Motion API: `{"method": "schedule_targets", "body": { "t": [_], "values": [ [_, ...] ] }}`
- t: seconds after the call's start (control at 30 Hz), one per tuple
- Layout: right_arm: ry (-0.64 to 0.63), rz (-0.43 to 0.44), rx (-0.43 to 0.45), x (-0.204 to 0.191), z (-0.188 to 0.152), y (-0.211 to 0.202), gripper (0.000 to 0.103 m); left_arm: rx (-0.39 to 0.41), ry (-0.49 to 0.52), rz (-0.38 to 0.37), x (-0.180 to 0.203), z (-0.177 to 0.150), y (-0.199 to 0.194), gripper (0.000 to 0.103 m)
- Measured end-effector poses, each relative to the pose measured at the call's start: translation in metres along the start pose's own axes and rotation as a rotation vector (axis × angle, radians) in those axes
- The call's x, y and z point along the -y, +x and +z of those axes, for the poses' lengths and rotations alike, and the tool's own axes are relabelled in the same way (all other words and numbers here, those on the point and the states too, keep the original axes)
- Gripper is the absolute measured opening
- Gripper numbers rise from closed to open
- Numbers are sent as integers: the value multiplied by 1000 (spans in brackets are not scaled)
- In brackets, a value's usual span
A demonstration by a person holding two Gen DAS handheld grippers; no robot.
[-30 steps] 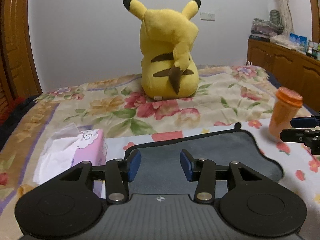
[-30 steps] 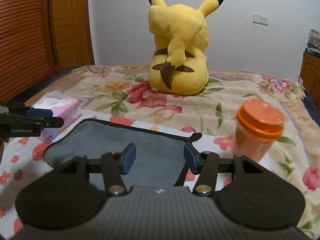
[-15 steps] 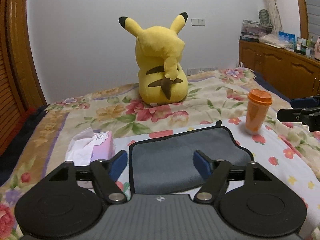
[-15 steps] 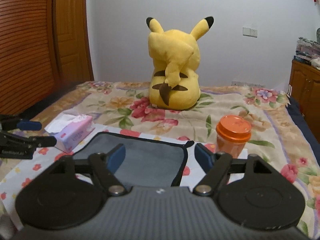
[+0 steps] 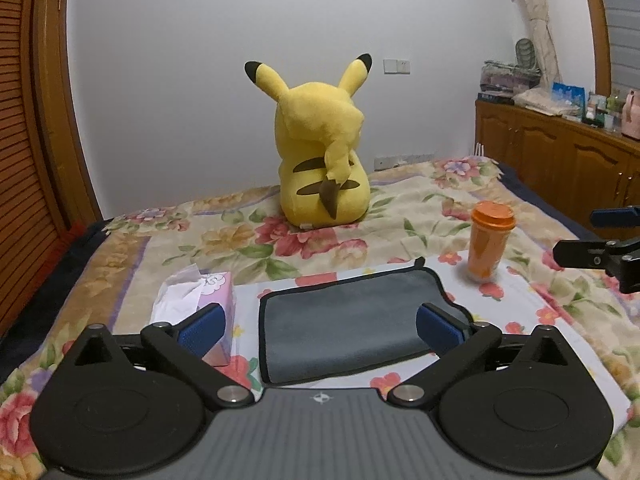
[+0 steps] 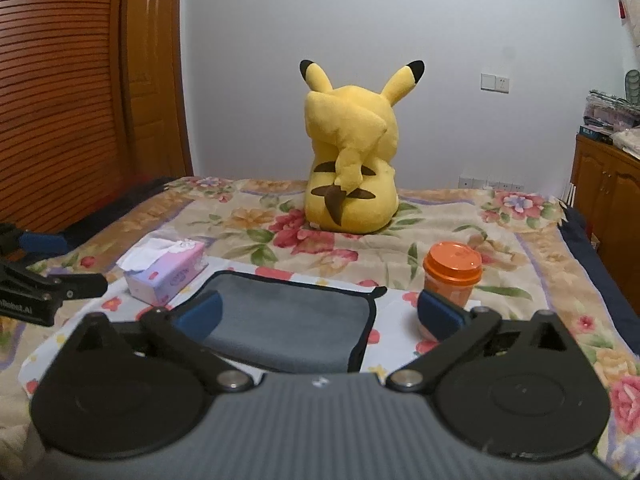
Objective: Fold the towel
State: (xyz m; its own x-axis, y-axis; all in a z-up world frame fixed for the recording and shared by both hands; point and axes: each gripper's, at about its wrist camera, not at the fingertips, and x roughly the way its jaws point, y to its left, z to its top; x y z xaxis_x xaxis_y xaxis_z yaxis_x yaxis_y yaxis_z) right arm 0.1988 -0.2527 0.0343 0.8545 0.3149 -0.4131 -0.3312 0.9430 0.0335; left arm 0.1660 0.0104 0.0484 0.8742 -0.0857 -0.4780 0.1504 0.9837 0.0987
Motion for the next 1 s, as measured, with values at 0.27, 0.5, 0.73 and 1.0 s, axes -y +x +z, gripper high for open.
{"method": "schedule_targets", "body": {
  "t": [0.27, 0.5, 0.73, 1.0],
  "values": [
    [12, -4, 9, -3, -3, -19, 103, 32, -19, 25, 9, 1, -29, 103],
    [21, 1, 17, -11, -6, -38, 103, 50, -25, 8, 23, 0, -52, 103],
    [33, -3, 29, -16, -7, -56, 103, 56, -68, -8, 33, 0, -74, 103],
    [46, -6, 42, -21, -11, -77, 103, 46, -64, 13, 38, -9, -95, 103]
  ]
}}
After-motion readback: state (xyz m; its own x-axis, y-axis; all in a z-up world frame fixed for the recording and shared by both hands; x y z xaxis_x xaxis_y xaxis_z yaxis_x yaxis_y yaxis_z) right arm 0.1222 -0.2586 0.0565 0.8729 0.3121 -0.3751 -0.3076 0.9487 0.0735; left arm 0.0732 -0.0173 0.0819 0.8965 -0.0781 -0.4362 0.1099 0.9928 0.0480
